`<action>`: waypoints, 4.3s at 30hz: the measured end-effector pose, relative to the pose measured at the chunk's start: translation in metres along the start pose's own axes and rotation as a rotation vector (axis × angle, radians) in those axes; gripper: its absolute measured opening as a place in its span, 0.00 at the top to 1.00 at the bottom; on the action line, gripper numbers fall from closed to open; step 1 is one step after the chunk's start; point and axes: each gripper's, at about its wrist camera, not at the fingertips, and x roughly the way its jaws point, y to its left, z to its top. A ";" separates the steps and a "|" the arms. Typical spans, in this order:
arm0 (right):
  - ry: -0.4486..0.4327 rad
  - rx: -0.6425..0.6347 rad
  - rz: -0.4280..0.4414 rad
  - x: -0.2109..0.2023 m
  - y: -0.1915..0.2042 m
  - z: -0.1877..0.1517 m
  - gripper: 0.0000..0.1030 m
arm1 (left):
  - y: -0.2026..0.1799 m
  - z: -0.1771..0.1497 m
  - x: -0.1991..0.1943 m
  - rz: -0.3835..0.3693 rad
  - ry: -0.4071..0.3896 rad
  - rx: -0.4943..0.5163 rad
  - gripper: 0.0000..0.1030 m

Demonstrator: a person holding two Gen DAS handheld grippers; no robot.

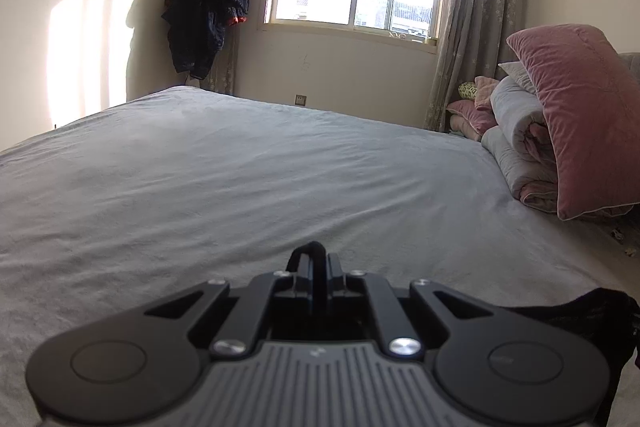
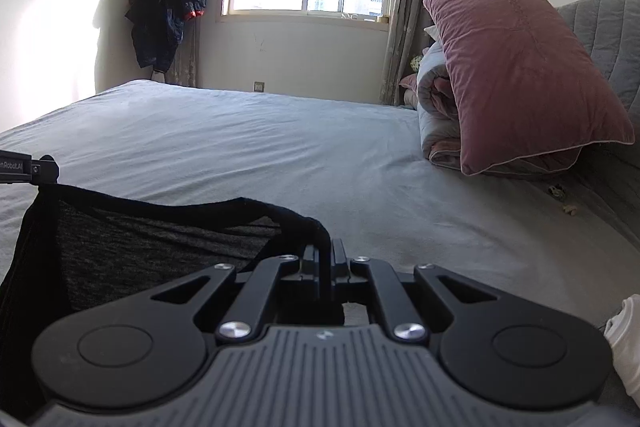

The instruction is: Fold clothes

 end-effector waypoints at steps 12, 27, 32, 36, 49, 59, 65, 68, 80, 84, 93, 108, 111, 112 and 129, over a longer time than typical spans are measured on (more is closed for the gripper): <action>0.125 0.001 0.005 0.086 0.011 -0.025 0.93 | -0.008 -0.025 0.087 0.069 0.102 0.054 0.94; 0.216 0.005 0.019 0.121 0.009 -0.040 0.52 | 0.001 -0.040 0.113 0.003 0.222 -0.018 0.49; 0.232 0.139 0.040 0.091 -0.012 -0.037 0.49 | 0.011 -0.037 0.068 -0.047 0.264 -0.062 0.39; 0.270 0.219 0.049 0.055 -0.022 -0.042 0.49 | 0.026 -0.046 0.029 -0.055 0.305 -0.070 0.38; 0.424 0.365 0.168 -0.061 -0.030 -0.081 0.49 | 0.083 -0.102 -0.080 -0.124 0.512 -0.098 0.36; 0.587 0.576 0.287 -0.133 -0.029 -0.142 0.55 | 0.135 -0.159 -0.158 -0.296 0.642 -0.226 0.42; 0.605 0.754 0.390 -0.187 -0.034 -0.181 0.60 | 0.156 -0.189 -0.205 -0.397 0.686 -0.314 0.42; 0.619 0.869 0.454 -0.211 -0.034 -0.203 0.62 | 0.167 -0.205 -0.229 -0.443 0.701 -0.391 0.42; 0.591 0.943 0.602 -0.273 0.010 -0.239 0.58 | 0.161 -0.246 -0.297 -0.523 0.517 -0.356 0.42; 0.569 0.858 0.620 -0.266 0.033 -0.234 0.58 | 0.148 -0.246 -0.301 -0.461 0.474 -0.265 0.50; 0.577 0.666 0.534 -0.262 0.033 -0.218 0.93 | 0.173 -0.235 -0.294 -0.392 0.512 -0.399 0.97; 0.489 0.347 0.266 -0.321 -0.047 -0.156 0.94 | 0.190 -0.215 -0.311 -0.394 0.634 -0.411 0.98; 0.560 0.329 0.269 -0.309 -0.040 -0.172 0.94 | 0.188 -0.228 -0.298 -0.334 0.680 -0.369 0.98; 0.585 0.341 0.276 -0.304 -0.039 -0.180 0.93 | 0.187 -0.232 -0.295 -0.315 0.689 -0.353 0.98; 0.527 0.447 0.292 -0.270 -0.075 -0.164 0.51 | 0.147 -0.180 -0.273 -0.324 0.646 -0.157 0.60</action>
